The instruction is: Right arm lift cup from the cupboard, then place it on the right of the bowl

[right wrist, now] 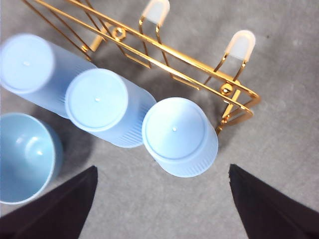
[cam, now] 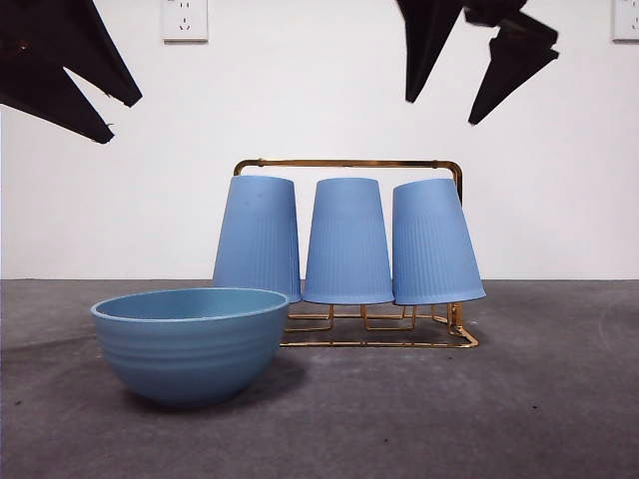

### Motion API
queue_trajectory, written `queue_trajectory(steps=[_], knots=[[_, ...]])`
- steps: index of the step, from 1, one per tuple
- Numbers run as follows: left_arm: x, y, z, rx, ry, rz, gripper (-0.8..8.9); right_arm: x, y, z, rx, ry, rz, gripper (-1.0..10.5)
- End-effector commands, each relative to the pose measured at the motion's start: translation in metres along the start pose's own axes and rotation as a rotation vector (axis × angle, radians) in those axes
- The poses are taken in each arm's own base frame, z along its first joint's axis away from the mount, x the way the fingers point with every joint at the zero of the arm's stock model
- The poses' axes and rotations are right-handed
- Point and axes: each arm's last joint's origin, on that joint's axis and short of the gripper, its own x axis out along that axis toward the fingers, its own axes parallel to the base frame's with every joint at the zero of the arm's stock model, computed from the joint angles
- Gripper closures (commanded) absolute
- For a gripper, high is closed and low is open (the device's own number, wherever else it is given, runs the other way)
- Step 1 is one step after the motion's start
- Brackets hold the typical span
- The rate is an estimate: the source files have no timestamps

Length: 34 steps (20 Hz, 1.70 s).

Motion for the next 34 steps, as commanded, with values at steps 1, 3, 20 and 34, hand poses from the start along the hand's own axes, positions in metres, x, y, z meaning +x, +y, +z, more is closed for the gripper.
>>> queue_trajectory(steps=[1, 3, 20, 34], knots=[[-0.002, 0.0, 0.006, 0.012, -0.019, -0.001, 4.12, 0.012, 0.007, 0.009, -0.015, 0.038, -0.036, 5.2], [-0.002, 0.0, 0.006, 0.009, -0.019, -0.001, 4.12, 0.023, 0.01, 0.011, -0.036, 0.076, -0.072, 5.1], [-0.002, 0.0, 0.006, 0.009, -0.02, -0.001, 4.11, 0.066, 0.01, 0.019, -0.09, 0.126, -0.108, 5.0], [-0.002, 0.0, 0.006, 0.009, -0.019, -0.001, 4.12, 0.078, 0.008, 0.018, -0.085, 0.162, -0.102, 6.6]])
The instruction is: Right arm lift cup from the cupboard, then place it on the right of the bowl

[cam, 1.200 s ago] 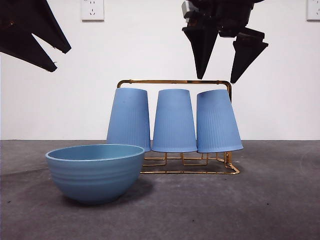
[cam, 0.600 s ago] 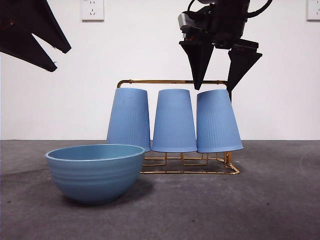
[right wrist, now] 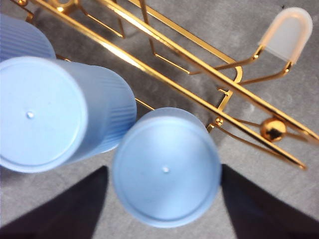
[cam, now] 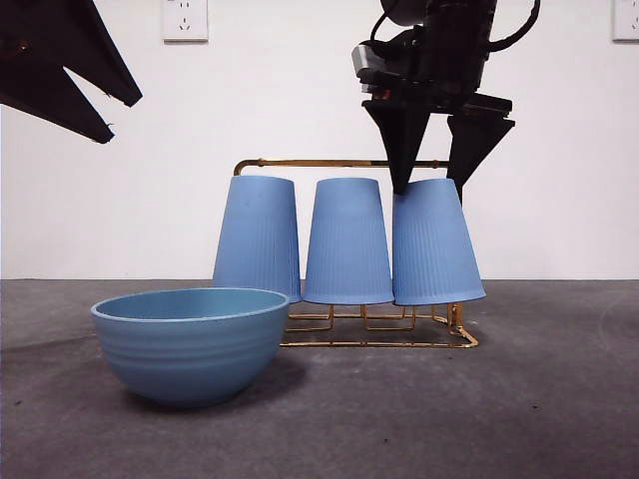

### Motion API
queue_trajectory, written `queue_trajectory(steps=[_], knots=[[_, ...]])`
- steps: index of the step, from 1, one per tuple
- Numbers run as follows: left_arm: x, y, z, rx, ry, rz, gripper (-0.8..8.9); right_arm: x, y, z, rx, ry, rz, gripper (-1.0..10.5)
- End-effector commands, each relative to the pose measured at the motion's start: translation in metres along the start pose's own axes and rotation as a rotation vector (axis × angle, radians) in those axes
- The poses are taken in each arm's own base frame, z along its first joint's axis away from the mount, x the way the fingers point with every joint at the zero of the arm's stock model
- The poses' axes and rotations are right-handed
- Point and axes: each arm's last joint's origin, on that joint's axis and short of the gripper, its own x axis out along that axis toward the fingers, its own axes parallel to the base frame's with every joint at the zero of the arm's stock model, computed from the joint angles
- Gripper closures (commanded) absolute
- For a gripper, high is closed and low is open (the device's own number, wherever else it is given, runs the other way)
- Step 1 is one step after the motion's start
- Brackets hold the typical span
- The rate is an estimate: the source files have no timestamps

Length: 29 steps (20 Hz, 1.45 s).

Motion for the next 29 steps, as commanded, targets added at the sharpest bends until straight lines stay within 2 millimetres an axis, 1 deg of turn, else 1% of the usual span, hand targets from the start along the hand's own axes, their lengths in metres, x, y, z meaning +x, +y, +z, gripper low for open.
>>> queue_trajectory(steps=[1, 5, 7, 8, 10, 12, 18, 20, 21, 22, 25, 27, 29], knots=[[-0.002, 0.0, 0.006, 0.01, -0.019, -0.001, 4.12, 0.003, 0.002, 0.005, -0.013, 0.0, 0.005, 6.7], [-0.002, 0.0, 0.006, 0.01, -0.018, -0.001, 4.12, 0.002, 0.002, 0.004, -0.013, 0.007, 0.003, 6.8], [-0.002, 0.0, 0.006, 0.009, -0.018, -0.002, 4.12, -0.004, 0.002, 0.003, -0.013, 0.002, 0.0, 6.8], [-0.002, 0.0, 0.006, 0.009, -0.018, -0.001, 4.12, -0.01, 0.002, 0.002, -0.013, 0.0, -0.006, 6.8], [-0.002, 0.0, 0.006, 0.009, -0.018, -0.001, 4.12, -0.024, 0.003, 0.001, -0.014, -0.017, -0.007, 6.8], [-0.002, 0.0, 0.006, 0.009, -0.018, -0.002, 4.12, -0.043, 0.003, 0.001, -0.014, -0.045, -0.008, 6.8], [-0.002, 0.0, 0.006, 0.009, -0.017, -0.002, 4.12, -0.107, 0.005, -0.005, 0.015, -0.181, -0.008, 6.8], [-0.002, 0.0, 0.006, 0.008, -0.016, -0.002, 4.12, -0.128, 0.006, -0.013, 0.041, -0.221, 0.0, 6.8], [-0.002, 0.0, 0.006, 0.008, -0.017, -0.002, 4.12, -0.144, 0.008, -0.021, 0.048, -0.258, 0.032, 6.8], [-0.002, 0.0, 0.006, 0.008, -0.017, -0.002, 4.12, -0.164, 0.011, -0.032, 0.043, -0.313, 0.102, 6.8], [-0.002, 0.0, 0.006, 0.008, -0.017, -0.002, 4.12, -0.2, 0.015, -0.056, 0.034, -0.412, 0.173, 6.8], [-0.002, 0.0, 0.006, 0.008, -0.016, -0.002, 4.12, -0.219, 0.017, -0.073, 0.031, -0.459, 0.201, 6.8], [-0.002, 0.0, 0.006, 0.008, -0.017, -0.002, 4.12, -0.23, 0.017, -0.089, 0.035, -0.474, 0.214, 6.8]])
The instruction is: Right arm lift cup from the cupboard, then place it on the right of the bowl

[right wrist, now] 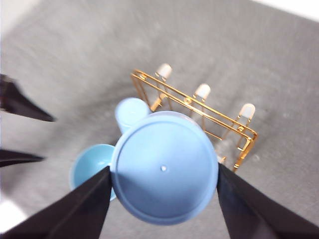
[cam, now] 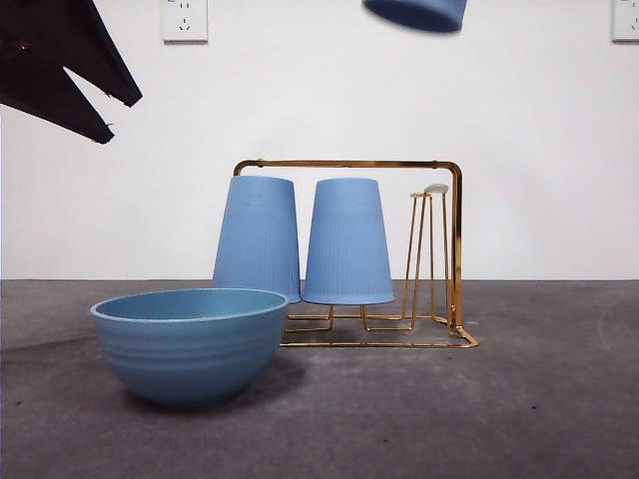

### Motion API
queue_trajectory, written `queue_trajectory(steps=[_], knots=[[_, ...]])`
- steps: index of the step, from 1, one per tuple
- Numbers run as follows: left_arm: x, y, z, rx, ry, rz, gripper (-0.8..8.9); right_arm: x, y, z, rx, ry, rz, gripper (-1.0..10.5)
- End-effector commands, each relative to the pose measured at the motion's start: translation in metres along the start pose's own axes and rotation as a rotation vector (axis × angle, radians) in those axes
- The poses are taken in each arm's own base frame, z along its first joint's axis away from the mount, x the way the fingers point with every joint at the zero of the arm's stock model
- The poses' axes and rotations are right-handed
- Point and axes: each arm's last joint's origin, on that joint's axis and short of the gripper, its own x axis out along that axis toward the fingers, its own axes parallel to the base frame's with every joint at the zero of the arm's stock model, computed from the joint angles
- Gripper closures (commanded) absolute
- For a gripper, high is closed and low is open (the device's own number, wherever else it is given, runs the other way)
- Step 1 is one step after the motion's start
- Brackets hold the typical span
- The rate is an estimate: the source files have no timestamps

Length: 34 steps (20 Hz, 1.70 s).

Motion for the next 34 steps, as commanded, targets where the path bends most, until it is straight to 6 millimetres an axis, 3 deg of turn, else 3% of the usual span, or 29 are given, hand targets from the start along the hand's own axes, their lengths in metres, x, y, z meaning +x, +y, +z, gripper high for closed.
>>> queue_trajectory(steps=[1, 4, 7, 13, 16, 22, 29, 34], knots=[[-0.002, 0.0, 0.006, 0.008, -0.017, -0.002, 4.11, -0.01, 0.003, -0.01, 0.026, 0.037, 0.003, 6.8], [-0.002, 0.0, 0.006, 0.008, -0.017, -0.002, 4.11, -0.014, 0.0, -0.034, 0.045, 0.074, -0.007, 6.8], [-0.002, 0.0, 0.006, 0.008, -0.016, -0.003, 4.11, 0.0, -0.006, -0.07, 0.098, 0.093, -0.011, 6.8], [-0.002, 0.0, 0.005, -0.021, -0.013, -0.004, 4.11, 0.05, -0.018, -0.146, 0.271, 0.08, 0.146, 6.8], [-0.002, 0.0, 0.005, -0.024, -0.012, -0.004, 4.11, 0.081, -0.024, -0.17, 0.366, 0.075, 0.282, 6.8], [-0.002, -0.001, 0.003, -0.085, 0.004, -0.017, 4.11, 0.118, -0.036, -0.189, 0.518, -0.023, 0.521, 6.8], [-0.003, -0.008, 0.004, -0.194, -0.043, -0.231, 4.11, 0.145, -0.057, -0.213, 0.642, -0.015, 0.579, 6.7], [-0.002, -0.012, 0.006, -0.318, -0.08, -0.444, 4.11, 0.166, -0.063, -0.203, 0.644, -0.046, 0.666, 6.7]])
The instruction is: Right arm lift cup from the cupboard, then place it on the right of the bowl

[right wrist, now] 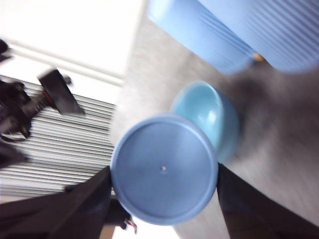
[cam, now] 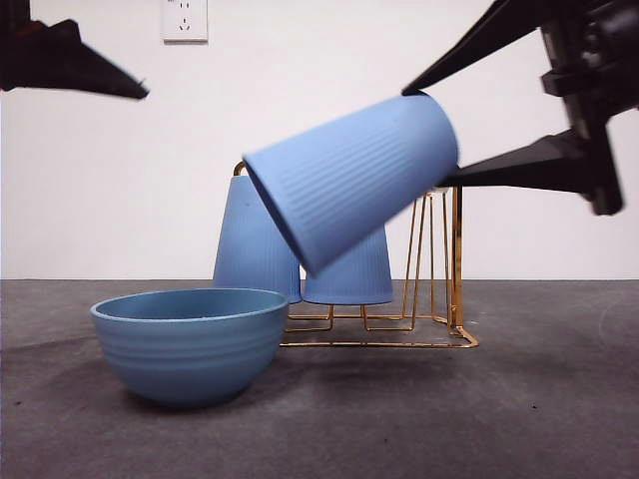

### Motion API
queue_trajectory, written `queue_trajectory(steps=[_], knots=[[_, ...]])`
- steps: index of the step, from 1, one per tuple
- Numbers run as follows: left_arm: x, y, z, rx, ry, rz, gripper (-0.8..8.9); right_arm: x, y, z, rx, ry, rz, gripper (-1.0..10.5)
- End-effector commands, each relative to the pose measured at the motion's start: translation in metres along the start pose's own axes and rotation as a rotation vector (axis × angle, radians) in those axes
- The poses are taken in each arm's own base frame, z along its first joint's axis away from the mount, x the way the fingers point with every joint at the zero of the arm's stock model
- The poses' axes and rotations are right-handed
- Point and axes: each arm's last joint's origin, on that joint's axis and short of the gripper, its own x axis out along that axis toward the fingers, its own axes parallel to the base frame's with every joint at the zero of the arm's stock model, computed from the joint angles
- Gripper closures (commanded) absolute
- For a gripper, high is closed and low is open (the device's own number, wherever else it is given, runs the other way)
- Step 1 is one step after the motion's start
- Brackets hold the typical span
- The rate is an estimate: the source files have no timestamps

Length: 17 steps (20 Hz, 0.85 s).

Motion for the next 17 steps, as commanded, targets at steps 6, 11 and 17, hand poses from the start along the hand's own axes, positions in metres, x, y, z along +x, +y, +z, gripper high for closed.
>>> queue_trajectory(steps=[6, 11, 17], knots=[[0.018, 0.018, 0.006, -0.154, 0.048, -0.068, 4.11, 0.02, -0.013, 0.017, 0.039, -0.013, 0.103, 6.7], [0.035, 0.034, 0.009, -0.184, 0.061, -0.084, 4.11, 0.02, -0.008, 0.022, 0.033, -0.032, 0.152, 6.7], [0.055, 0.043, 0.018, -0.174, 0.043, -0.121, 4.11, 0.02, -0.006, 0.022, 0.036, -0.02, 0.17, 6.7]])
